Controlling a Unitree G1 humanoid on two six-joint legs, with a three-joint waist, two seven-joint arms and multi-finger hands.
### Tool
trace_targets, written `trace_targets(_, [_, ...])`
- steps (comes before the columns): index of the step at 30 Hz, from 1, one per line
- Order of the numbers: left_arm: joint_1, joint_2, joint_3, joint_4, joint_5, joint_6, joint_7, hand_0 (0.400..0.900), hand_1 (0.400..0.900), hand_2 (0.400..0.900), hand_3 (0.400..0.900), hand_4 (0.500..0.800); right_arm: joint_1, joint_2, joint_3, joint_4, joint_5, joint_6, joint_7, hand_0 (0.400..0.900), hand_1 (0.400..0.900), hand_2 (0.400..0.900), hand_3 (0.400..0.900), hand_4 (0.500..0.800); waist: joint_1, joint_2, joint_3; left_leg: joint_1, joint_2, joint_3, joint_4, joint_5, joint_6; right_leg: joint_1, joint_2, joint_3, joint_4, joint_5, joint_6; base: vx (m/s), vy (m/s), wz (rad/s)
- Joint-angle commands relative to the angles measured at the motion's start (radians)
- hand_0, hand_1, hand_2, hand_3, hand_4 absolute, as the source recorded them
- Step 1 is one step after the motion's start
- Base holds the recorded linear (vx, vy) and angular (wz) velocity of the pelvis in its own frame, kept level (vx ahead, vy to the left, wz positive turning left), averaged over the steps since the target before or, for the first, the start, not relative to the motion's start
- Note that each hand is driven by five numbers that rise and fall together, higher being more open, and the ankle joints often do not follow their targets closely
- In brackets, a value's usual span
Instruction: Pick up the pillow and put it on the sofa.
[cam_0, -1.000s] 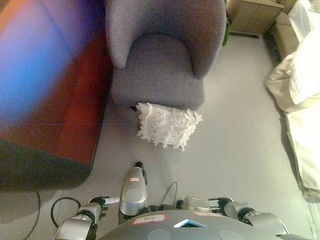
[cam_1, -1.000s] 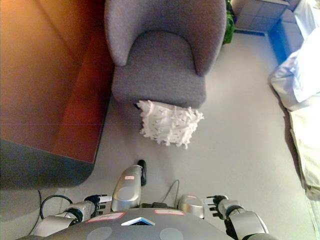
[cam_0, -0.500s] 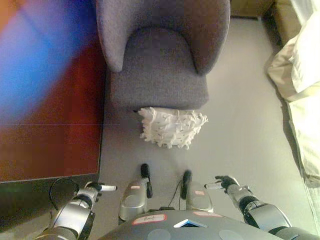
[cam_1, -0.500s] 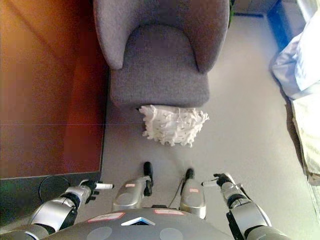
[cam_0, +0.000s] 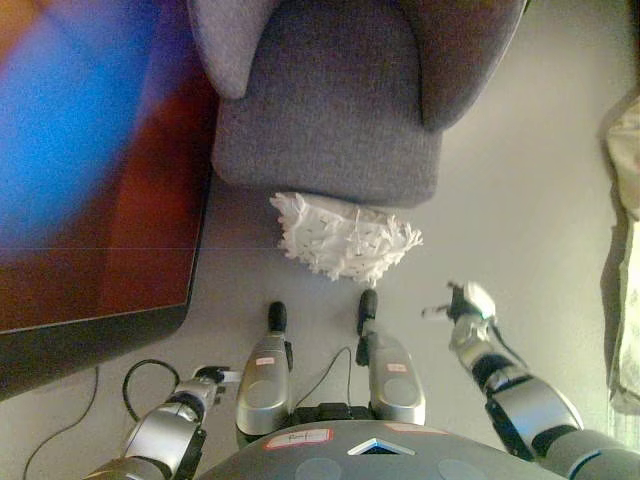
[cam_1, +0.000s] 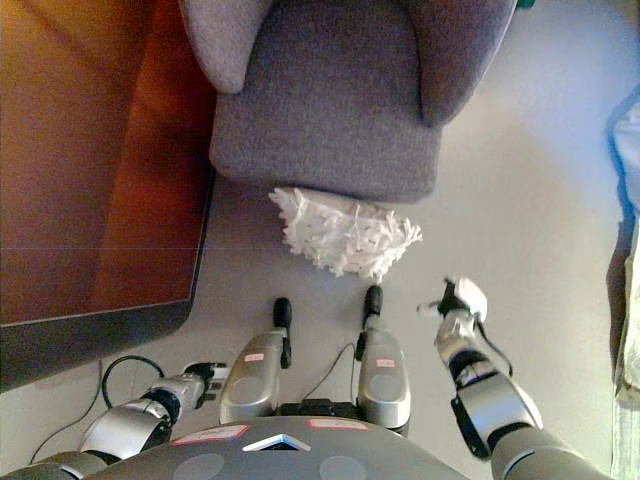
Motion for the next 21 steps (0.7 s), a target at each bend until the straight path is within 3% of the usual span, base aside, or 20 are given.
trace_targets(1, [-0.035,0.052,-0.021,0.015,-0.052,0.034,0.002,0.9,0.9,0.9,0.9,0.8,-0.101,-0.082,0.023,-0.028,-0.01,0.044,-0.048,0.9,0.9,0.9,0.9,0.8,0.02,0.037,0.03,0.037,0.012,-0.031,-0.044,-0.022,0.043,-0.117,-0.099,0.035,0.137,-0.015,0.075,0.01,0.001,0.17])
trace_targets(11, [-0.144,0.04,-0.045,0.004,-0.121,0.092,-0.002,0.9,0.9,0.9,0.9,0.8,-0.353,-0.193,0.119,-0.038,-0.012,0.072,0.144,0.9,0.9,0.9,0.9,0.8,0.038,0.093,0.093,-0.058,-0.009,-0.045,0.007,-0.031,0.042,-0.268,-0.093,0.027,0.3,-0.078,0.044,-0.03,0.034,0.08])
trace_targets(15, [-0.179,0.035,-0.05,0.0,-0.166,0.117,0.012,0.9,0.9,0.9,0.9,0.8,-0.424,-0.215,0.153,-0.05,-0.003,0.097,0.159,0.9,0.9,0.9,0.9,0.8,0.041,0.095,0.123,-0.18,-0.029,-0.027,0.178,-0.071,0.051,-0.322,-0.109,0.03,0.411,-0.133,0.019,-0.1,0.033,0.03])
trace_targets(21, [-0.176,0.043,-0.058,-0.008,-0.217,0.14,0.01,0.9,0.9,0.9,0.9,0.8,-0.507,-0.251,0.19,-0.063,-0.013,0.125,0.189,0.9,0.9,0.9,0.9,0.8,0.05,0.103,0.139,-0.377,-0.023,-0.006,0.445,-0.147,0.06,-0.433,-0.12,0.056,0.618,-0.221,-0.015,-0.05,0.033,-0.04])
